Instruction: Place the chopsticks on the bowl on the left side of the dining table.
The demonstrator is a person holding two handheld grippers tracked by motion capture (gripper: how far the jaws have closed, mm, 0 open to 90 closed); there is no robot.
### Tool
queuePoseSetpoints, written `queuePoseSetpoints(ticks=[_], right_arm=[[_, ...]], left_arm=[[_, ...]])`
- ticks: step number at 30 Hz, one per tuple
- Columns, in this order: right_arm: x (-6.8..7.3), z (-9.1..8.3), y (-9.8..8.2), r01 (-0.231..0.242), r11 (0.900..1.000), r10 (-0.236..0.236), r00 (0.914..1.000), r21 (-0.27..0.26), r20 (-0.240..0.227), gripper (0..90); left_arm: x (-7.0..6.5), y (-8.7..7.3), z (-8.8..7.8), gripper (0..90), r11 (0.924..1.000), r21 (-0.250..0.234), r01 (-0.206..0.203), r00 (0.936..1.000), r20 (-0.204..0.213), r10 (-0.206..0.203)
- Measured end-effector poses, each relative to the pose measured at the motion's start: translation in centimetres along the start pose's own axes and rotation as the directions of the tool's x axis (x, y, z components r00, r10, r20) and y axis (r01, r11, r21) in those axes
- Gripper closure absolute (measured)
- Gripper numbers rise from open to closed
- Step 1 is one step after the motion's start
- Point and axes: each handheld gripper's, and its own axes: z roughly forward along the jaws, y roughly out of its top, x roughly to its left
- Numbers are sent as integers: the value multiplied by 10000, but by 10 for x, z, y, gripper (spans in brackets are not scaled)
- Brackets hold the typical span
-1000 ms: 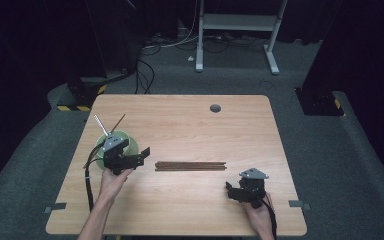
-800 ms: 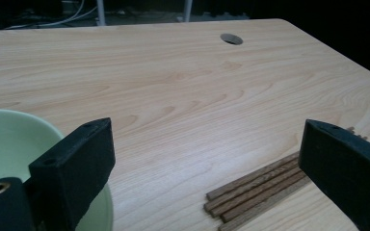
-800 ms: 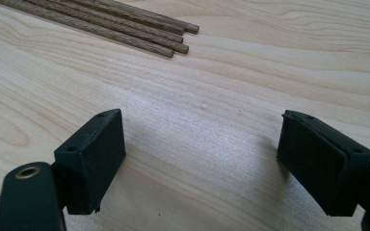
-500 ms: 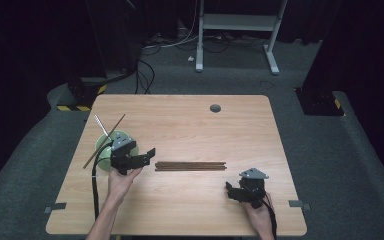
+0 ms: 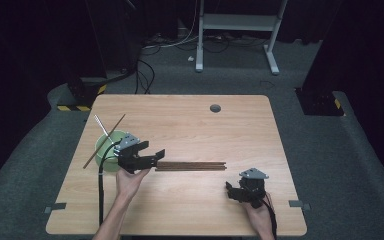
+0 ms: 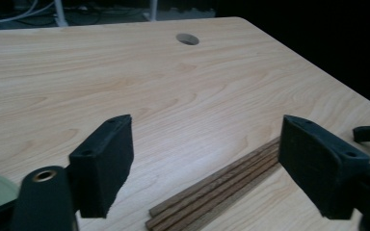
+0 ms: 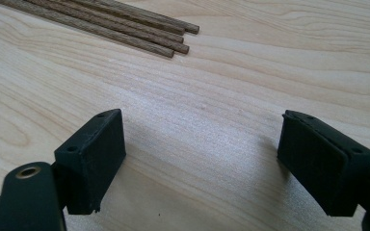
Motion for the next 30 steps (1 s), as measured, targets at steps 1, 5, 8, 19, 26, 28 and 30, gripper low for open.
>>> queuePoseSetpoints(ticks=[1, 5, 8, 19, 26, 28, 30], right_arm=[[0, 0, 0, 0, 10000, 0, 10000, 0, 0, 165], [0, 0, 0, -2, 10000, 2, 10000, 0, 0, 165], [0, 0, 0, 0, 10000, 0, 10000, 1, 1, 165], [0, 0, 0, 1, 10000, -1, 10000, 3, 2, 165], [0, 0, 0, 2, 10000, -2, 10000, 2, 3, 165], [0, 0, 0, 0, 10000, 0, 10000, 2, 5, 165], [0, 0, 0, -1, 10000, 1, 10000, 2, 6, 165]], left_arm=[[-1, 0, 1, 238, 10000, -5, 4, 10000, 84, -4], [-5, 2, 6, 264, 9998, -18, -176, 9998, 102, 176], [-7, 3, 11, 269, 9995, -17, -324, 9993, 182, 325], [-16, 8, 30, 256, 9992, 100, -391, 9988, 298, 388], [-15, 6, 40, 260, 9985, 296, -454, 9981, 438, 441], [-16, 5, 41, 268, 9979, 323, -565, 9976, 429, 551], [-17, 5, 43, 278, 9967, 382, -713, 9968, 392, 698]])
